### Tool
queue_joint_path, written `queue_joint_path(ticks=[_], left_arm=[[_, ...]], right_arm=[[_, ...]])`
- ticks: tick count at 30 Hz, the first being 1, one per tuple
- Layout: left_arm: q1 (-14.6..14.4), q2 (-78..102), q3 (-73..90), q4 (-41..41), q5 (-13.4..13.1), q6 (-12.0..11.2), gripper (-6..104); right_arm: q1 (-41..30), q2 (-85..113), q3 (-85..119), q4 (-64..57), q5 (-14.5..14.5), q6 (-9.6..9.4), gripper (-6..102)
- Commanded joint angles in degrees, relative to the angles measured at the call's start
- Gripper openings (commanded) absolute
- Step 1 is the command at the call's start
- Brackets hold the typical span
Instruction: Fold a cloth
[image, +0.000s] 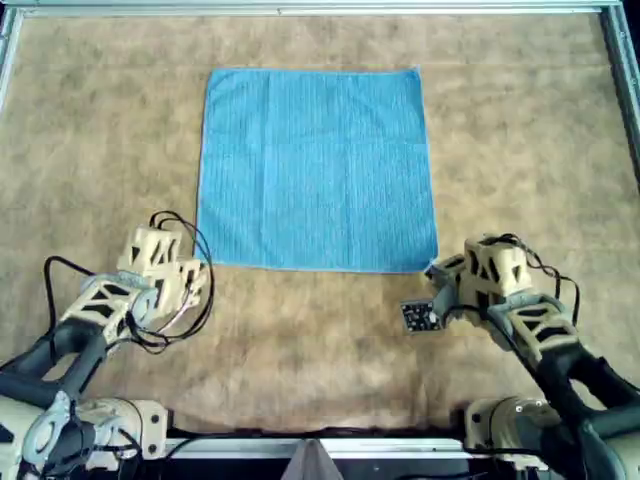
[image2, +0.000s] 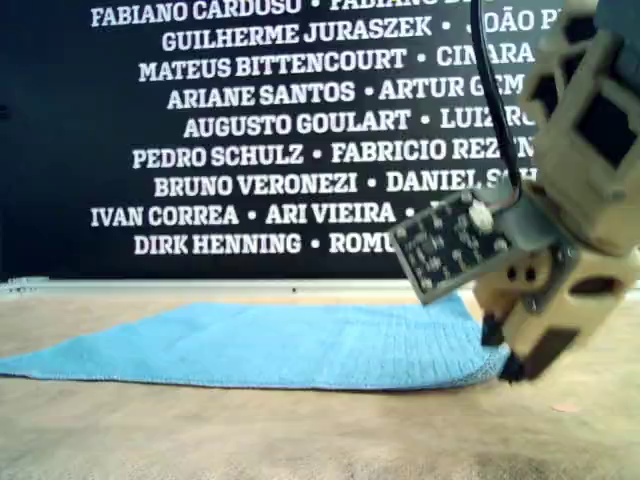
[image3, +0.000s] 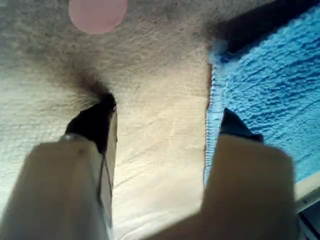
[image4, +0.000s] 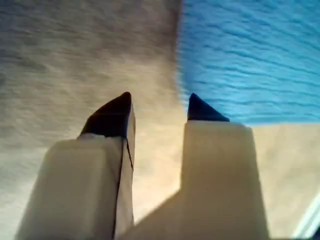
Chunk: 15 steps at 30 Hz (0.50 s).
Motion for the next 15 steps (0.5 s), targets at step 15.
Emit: queue_joint_path(ticks=[15], left_arm=[[-1.3,0.3,-5.1,-1.0,-0.3,0.3,74]], right_arm=[[0.3,-4.0,-11.3,-0.4,-0.3,-0.35,44]])
